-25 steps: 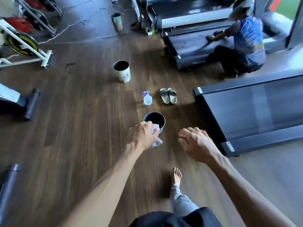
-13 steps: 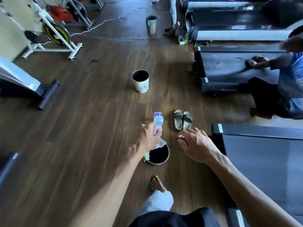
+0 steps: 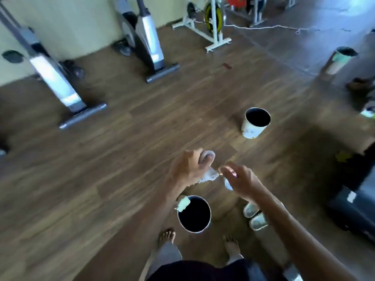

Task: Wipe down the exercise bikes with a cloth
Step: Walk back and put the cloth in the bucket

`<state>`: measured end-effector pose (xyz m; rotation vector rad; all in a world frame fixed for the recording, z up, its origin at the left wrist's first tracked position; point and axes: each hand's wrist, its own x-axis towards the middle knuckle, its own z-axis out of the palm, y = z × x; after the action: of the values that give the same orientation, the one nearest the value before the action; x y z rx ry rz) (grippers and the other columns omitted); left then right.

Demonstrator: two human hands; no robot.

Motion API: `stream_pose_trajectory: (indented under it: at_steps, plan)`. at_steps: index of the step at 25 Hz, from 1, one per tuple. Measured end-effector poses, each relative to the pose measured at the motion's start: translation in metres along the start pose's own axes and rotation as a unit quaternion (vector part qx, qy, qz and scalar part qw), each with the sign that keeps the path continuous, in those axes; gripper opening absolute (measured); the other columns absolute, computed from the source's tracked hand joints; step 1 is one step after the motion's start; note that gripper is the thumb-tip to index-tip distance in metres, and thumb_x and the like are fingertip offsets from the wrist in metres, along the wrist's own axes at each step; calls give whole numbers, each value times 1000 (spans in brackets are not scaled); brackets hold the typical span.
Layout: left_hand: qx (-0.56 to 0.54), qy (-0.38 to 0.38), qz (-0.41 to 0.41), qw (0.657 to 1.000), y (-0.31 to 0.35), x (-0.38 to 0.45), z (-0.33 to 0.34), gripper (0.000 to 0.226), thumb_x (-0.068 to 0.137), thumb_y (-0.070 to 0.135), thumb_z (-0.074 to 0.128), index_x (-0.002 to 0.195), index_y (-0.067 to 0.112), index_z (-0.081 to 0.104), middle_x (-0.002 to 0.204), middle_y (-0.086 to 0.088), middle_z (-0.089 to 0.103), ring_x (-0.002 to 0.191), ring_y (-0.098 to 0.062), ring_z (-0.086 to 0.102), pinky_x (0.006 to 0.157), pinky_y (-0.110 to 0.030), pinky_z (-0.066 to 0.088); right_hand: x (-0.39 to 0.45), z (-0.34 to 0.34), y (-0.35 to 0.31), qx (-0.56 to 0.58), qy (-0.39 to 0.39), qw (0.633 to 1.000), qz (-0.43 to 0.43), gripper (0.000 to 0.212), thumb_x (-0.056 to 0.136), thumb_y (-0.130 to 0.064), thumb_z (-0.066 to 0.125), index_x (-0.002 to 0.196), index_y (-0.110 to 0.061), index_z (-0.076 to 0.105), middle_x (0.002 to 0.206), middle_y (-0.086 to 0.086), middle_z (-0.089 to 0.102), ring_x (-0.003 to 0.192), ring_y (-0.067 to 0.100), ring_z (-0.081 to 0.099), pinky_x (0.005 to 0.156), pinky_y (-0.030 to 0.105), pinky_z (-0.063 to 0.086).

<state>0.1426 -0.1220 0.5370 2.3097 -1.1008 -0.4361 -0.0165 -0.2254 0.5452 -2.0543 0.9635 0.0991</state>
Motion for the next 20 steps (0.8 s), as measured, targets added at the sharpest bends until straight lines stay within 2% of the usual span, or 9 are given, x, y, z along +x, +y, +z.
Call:
stream_pose_trajectory:
  at_steps: [2,4,8,10,13,14,16,18,20]
  plan:
    - [-37,22,-67,997,15,-7,11,58,94,68,39,87,16,64,73,0,67,72,-23,66,63,-33,46,20,-18,-1,61,-74,995,-32,33,100,-41,48,91,-22,73,103,12,73,100,30,68,93,40,51]
    - [-73,28,-57,995,29,-19,22,64,90,75,31,107,25,68,88,3,74,82,-19,70,72,-34,52,25,-27,-6,187,-135,973,-4,37,101,-43,51,90,-17,75,95,4,74,88,20,68,88,35,52]
    - [-157,43,-49,986,40,-48,37,62,81,67,61,126,26,56,107,16,64,99,-2,61,88,-27,49,25,-31,-8,295,-258,920,28,40,101,-43,54,107,-8,71,101,10,75,91,16,70,84,34,53]
    - [-220,78,-95,968,45,-67,36,76,81,69,59,140,21,51,126,5,61,112,-5,59,96,-24,47,19,-26,-8,321,-286,903,17,25,99,-28,61,116,-11,69,106,13,73,89,18,70,75,33,55]
    - [-373,199,-245,873,47,-97,26,51,99,52,56,131,12,58,127,-6,66,91,6,65,78,-14,52,11,-16,-5,358,-284,889,13,22,99,-14,58,116,-14,71,112,16,74,97,27,70,80,38,56]
    - [-414,199,-295,838,41,-107,22,41,102,46,56,125,12,62,125,-9,67,88,2,66,74,-17,53,7,-15,-5,373,-285,883,14,23,100,-12,55,117,-15,71,111,14,75,97,26,70,78,37,56]
    - [-492,113,-347,791,31,-125,15,38,101,49,56,119,17,68,119,-10,70,98,-16,69,80,-31,55,1,-15,-5,392,-308,867,10,27,101,-10,51,122,-16,67,112,10,75,97,23,72,75,35,56]
    - [-551,92,-316,767,23,-137,16,33,100,39,61,118,13,70,114,-9,75,103,-25,71,85,-39,53,-4,-17,-5,385,-326,863,-2,30,101,-8,49,126,-16,65,116,9,74,103,24,71,77,35,56]
    - [-539,144,-305,772,28,-139,10,13,97,18,68,108,13,72,104,-6,77,96,-21,73,82,-35,53,-9,-19,-9,340,-314,886,-20,30,102,-10,51,126,-19,66,115,6,75,106,22,71,81,35,55]
